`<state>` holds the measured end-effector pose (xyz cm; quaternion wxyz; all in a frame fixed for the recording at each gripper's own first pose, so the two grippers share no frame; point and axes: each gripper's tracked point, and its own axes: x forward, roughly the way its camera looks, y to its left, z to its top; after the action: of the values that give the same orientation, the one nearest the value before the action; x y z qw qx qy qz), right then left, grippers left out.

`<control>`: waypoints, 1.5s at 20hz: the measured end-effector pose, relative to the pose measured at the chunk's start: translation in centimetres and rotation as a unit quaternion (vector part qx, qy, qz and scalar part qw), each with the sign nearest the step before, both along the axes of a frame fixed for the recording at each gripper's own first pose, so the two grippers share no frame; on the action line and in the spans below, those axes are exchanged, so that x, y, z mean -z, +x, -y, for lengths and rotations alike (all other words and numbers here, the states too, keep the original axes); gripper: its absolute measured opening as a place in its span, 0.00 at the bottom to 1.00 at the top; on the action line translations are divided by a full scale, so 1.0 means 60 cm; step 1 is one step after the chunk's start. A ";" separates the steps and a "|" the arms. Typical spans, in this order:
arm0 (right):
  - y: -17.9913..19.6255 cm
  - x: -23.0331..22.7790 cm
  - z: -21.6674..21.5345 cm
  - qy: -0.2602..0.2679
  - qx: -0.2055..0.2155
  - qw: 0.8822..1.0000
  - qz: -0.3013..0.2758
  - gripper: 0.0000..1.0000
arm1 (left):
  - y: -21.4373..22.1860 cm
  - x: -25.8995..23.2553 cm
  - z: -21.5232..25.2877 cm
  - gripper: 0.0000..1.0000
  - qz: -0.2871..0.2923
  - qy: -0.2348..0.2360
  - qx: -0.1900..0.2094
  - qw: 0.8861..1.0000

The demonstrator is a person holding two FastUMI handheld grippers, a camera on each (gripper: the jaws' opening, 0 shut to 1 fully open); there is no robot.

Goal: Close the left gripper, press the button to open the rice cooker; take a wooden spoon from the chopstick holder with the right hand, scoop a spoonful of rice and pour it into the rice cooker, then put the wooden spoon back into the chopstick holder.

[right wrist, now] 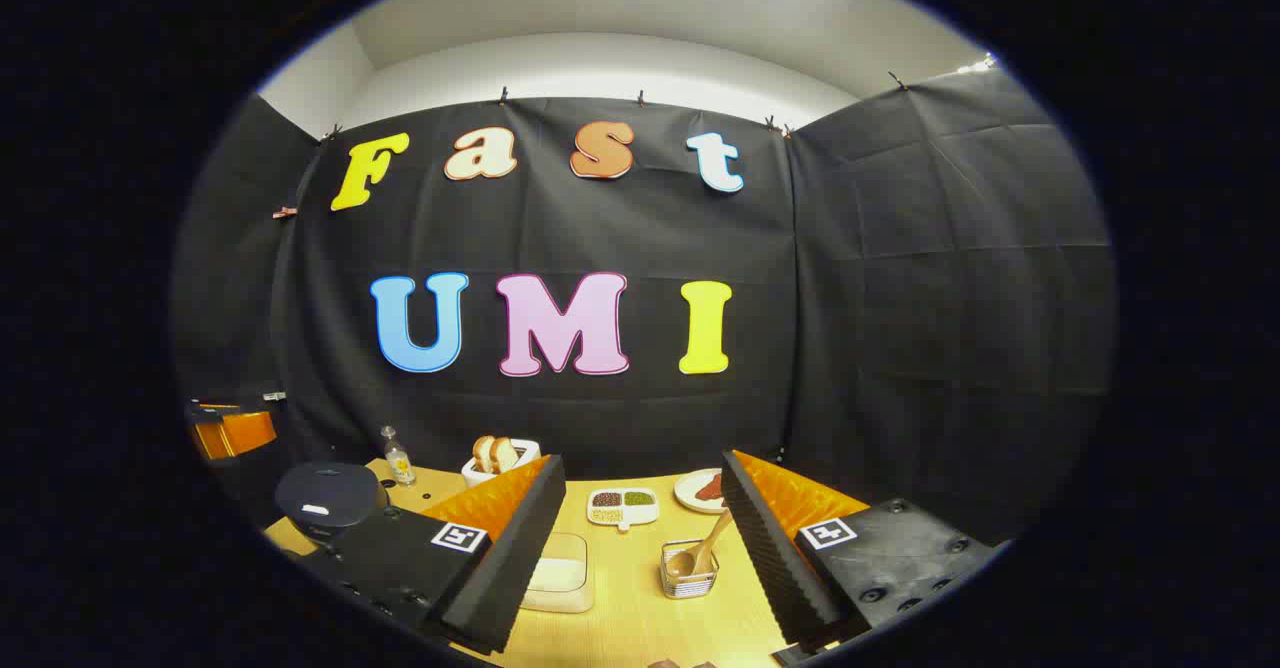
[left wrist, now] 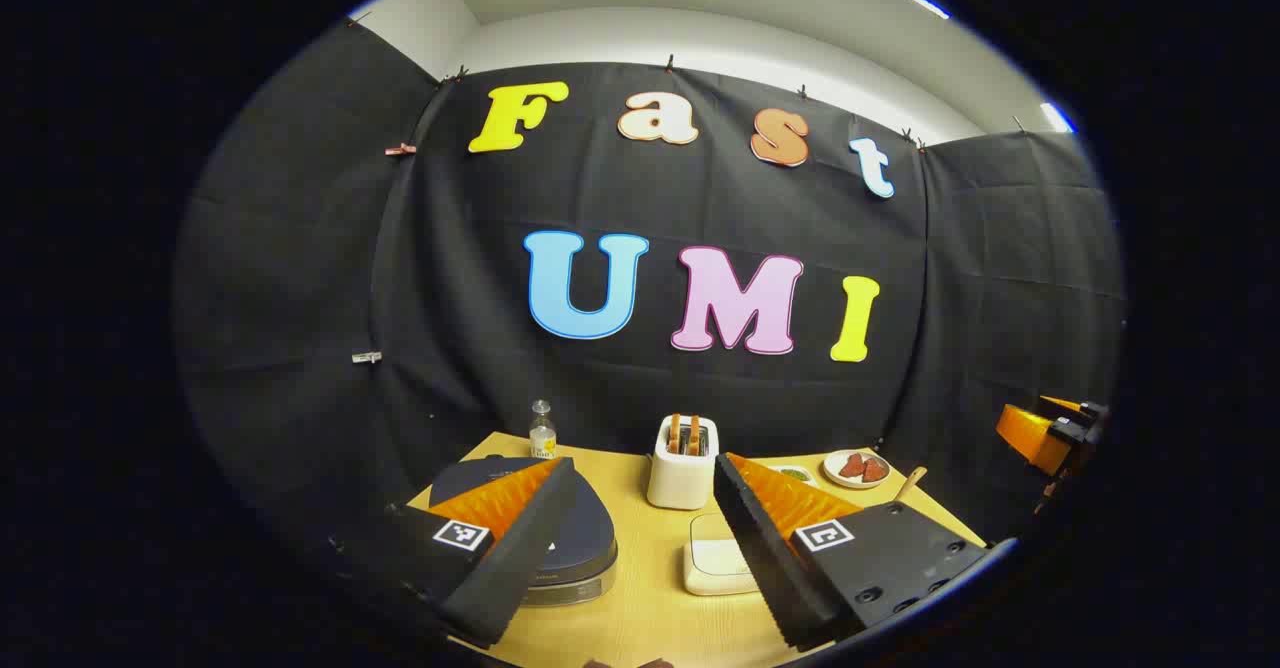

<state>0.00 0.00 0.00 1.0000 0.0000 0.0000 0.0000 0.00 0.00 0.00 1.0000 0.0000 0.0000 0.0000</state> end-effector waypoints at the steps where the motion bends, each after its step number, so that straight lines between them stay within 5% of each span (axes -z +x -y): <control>1: 0.007 0.001 -0.001 0.005 -0.003 1.000 -0.002 0.98 | 0.001 0.002 0.004 0.95 -0.002 0.003 -0.001 1.000; 20: 0.070 0.065 0.013 0.007 -0.067 0.997 -0.044 0.98 | 0.040 0.046 0.080 0.95 -0.042 -0.024 -0.001 0.999; 30: 0.122 0.063 0.020 -0.004 -0.092 0.995 -0.043 0.98 | 0.089 0.019 -0.026 0.92 -0.042 -0.027 -0.062 0.997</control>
<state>7.34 -1.21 -3.77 0.9948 -0.0038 0.0425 0.0925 5.35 1.58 -1.17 0.9968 -0.0268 0.0421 0.0624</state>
